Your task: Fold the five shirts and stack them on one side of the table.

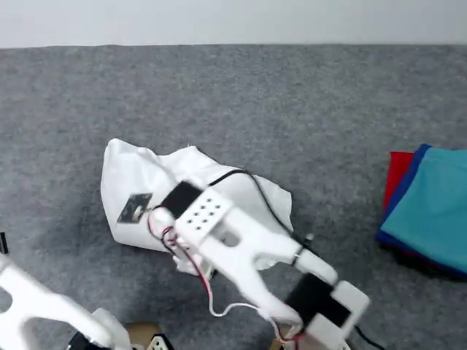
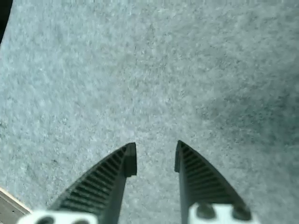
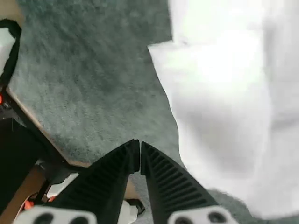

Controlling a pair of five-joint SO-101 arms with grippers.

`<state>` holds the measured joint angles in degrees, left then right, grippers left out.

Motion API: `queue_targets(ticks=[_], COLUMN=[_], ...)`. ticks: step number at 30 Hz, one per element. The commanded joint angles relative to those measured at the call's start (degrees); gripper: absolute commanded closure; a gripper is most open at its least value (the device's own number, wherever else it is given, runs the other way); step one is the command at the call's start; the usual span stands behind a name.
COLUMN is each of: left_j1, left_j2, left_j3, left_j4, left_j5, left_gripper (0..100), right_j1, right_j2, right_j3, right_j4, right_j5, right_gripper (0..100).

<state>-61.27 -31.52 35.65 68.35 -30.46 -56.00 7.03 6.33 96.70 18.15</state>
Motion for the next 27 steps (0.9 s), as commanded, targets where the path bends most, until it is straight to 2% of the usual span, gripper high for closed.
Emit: queue_targets(ticks=[1, 5, 21, 24, 27], left_j1=[-0.44, -0.53, -0.26, -0.26, -0.26], left_j2=[0.00, 0.00, 0.00, 0.00, 0.00], left_j3=[0.04, 0.04, 0.13, 0.13, 0.13], left_j4=[-1.58, -1.58, -1.49, -1.32, -1.32], left_j5=[-0.44, -0.35, -0.35, -0.35, -0.35], left_gripper=[86, 86, 86, 86, 86], right_j1=[-2.68, -3.12, -2.51, -1.89, 0.22], right_j2=[4.35, 10.33, 33.54, 36.26, 36.44], right_j3=[-5.01, -11.16, -26.29, -28.31, -31.21], right_j4=[-0.66, -0.57, -1.36, -1.01, -0.57], right_j5=[-0.79, -4.13, -4.48, -4.31, -4.31], right_gripper=[89.8, 79.1, 78.6, 83.5, 94.6])
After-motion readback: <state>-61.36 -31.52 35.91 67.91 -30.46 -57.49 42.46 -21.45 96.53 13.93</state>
